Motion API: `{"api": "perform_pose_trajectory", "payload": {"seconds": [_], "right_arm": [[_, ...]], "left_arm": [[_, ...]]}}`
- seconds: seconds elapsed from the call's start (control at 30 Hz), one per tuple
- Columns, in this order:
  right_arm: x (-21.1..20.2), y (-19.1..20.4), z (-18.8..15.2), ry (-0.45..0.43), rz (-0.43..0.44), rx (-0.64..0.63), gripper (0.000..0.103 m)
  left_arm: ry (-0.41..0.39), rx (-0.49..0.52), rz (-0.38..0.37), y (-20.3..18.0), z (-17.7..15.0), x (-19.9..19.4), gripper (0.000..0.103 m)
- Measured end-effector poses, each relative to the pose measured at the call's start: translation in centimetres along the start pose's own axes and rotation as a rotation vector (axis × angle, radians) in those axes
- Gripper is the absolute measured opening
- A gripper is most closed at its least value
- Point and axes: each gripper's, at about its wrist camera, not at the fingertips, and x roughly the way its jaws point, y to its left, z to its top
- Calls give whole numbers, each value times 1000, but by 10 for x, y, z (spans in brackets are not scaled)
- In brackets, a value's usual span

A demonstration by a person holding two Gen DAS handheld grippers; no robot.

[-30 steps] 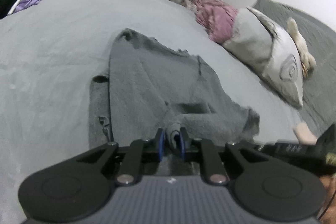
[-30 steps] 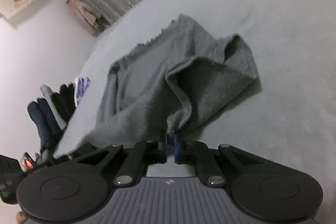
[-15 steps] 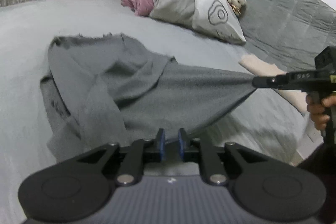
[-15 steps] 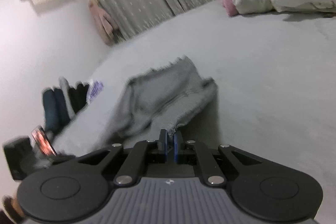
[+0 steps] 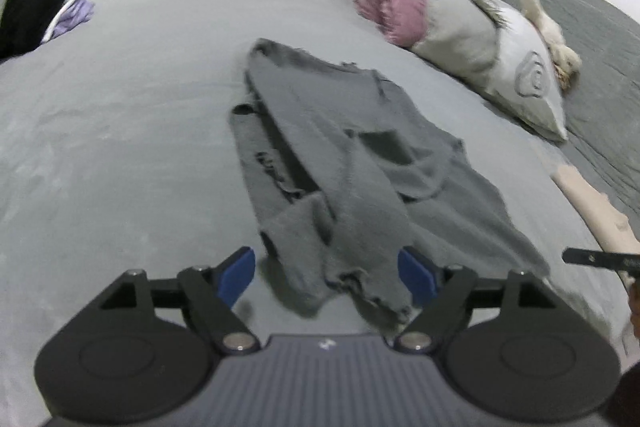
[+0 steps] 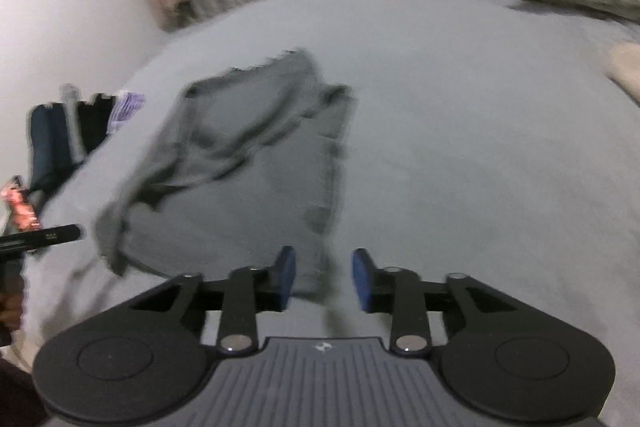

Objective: Fold clothes

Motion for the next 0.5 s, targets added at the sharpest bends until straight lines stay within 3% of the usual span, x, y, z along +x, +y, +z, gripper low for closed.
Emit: {"api": "perform_pose_trajectory", "payload": {"seconds": [0.17, 0.33, 0.43, 0.5], "right_arm": [[38, 54, 12, 39, 141, -48, 33], [67, 107, 6, 77, 261, -96, 33], [90, 133, 1, 107, 309, -111, 33], [102, 147, -1, 124, 321, -119, 33]], "left_arm": [[18, -40, 86, 10, 6, 17, 78], [14, -76, 57, 13, 6, 21, 62], [23, -94, 15, 12, 7, 22, 41], [44, -116, -23, 11, 6, 24, 17]]}}
